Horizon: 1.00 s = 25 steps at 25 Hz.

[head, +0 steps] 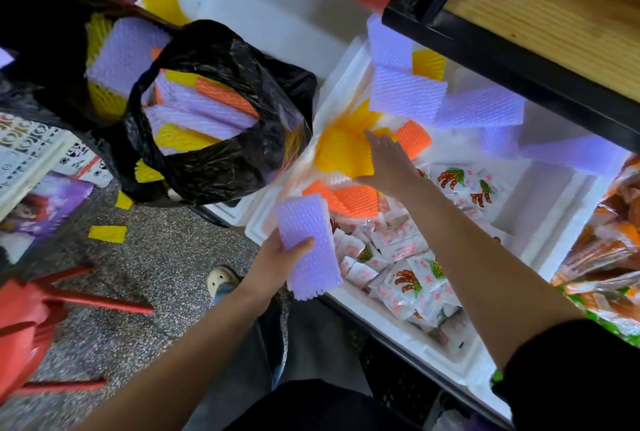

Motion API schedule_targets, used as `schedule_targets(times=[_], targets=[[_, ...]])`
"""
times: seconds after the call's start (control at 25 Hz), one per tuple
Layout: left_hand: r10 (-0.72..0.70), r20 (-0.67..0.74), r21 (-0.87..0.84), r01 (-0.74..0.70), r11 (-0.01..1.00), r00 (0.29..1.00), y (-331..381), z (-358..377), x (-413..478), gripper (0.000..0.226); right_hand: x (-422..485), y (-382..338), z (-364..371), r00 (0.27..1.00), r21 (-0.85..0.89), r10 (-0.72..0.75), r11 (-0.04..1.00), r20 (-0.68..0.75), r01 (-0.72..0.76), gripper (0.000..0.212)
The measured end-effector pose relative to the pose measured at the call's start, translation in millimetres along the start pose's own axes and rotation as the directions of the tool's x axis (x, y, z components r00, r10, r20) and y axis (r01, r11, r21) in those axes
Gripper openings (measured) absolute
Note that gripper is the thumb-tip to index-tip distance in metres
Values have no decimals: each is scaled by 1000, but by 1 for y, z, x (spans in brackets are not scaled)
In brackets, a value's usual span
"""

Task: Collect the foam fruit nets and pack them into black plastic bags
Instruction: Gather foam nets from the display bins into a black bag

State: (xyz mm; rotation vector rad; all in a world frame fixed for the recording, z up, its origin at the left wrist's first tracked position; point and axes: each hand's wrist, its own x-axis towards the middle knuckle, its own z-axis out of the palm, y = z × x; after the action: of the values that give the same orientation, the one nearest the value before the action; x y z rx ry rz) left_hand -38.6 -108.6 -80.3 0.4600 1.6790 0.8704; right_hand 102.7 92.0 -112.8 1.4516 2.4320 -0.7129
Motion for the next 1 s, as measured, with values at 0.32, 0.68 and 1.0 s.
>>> schedule_targets(times=[0.32,0.68,1.0], targets=[[-98,-80,-59,93,994,992,7,4,8,25,-41,-6,-19,989,12,5,1000,-147,-4,52],[18,15,69,-19,997,1000,15,33,7,30,-128,-38,4,989,689,104,725,-102,-5,25],[-164,176,-46,174,984,971,21,21,4,46,-143,-67,39,987,795,138,589,77,-144,25]])
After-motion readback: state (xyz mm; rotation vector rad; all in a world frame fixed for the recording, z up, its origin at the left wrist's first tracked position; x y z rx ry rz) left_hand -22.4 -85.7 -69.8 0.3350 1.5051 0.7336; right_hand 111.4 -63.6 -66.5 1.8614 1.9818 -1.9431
